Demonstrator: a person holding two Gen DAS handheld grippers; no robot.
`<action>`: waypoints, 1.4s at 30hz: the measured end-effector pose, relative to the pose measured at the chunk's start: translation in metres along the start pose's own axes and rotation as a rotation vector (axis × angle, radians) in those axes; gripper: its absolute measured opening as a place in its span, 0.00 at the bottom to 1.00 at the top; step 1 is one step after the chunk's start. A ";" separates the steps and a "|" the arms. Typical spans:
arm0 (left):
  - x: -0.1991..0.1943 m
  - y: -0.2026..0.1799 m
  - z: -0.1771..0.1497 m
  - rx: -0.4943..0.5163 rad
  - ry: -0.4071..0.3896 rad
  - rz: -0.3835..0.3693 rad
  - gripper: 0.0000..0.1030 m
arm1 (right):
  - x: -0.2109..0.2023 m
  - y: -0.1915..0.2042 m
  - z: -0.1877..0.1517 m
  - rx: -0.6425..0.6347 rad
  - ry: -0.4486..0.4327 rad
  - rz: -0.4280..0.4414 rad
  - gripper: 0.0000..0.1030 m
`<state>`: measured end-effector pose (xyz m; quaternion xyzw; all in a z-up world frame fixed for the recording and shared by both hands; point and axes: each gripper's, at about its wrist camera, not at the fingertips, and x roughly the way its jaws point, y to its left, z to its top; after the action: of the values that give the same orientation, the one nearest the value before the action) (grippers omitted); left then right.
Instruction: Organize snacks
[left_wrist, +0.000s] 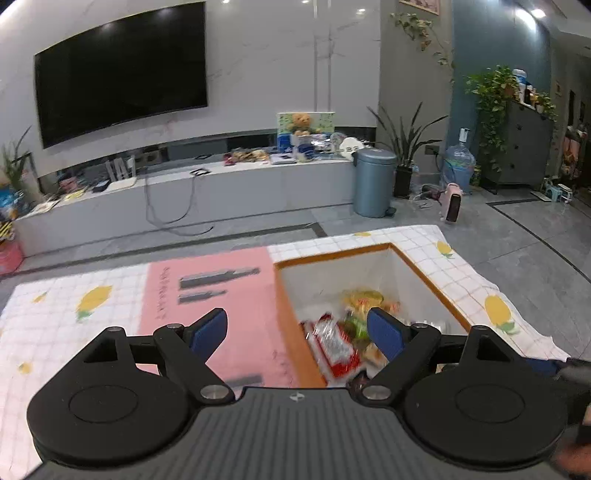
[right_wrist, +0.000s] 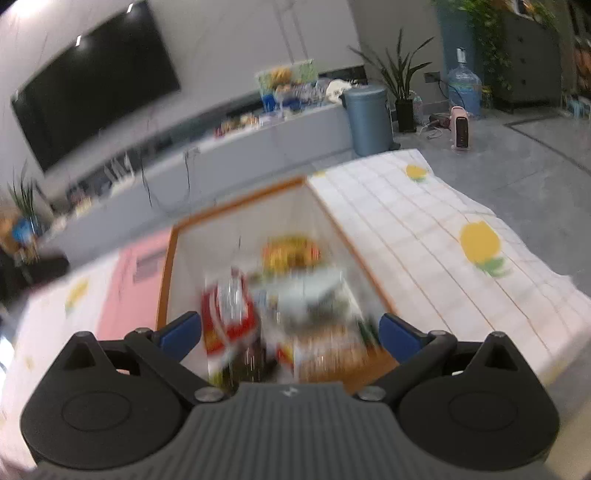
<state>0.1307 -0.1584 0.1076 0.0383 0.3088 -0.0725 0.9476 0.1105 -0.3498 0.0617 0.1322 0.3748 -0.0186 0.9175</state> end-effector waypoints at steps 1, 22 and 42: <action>-0.008 0.001 -0.003 -0.003 0.019 0.005 0.97 | -0.007 0.006 -0.006 -0.016 0.012 0.001 0.97; -0.087 0.002 -0.076 -0.114 0.119 0.023 0.96 | -0.128 0.070 -0.077 -0.193 0.008 0.052 0.97; -0.094 -0.004 -0.087 -0.116 0.116 0.020 0.96 | -0.127 0.072 -0.084 -0.204 0.003 0.052 0.97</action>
<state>0.0050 -0.1416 0.0930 -0.0096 0.3665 -0.0428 0.9294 -0.0288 -0.2672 0.1084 0.0480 0.3726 0.0438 0.9257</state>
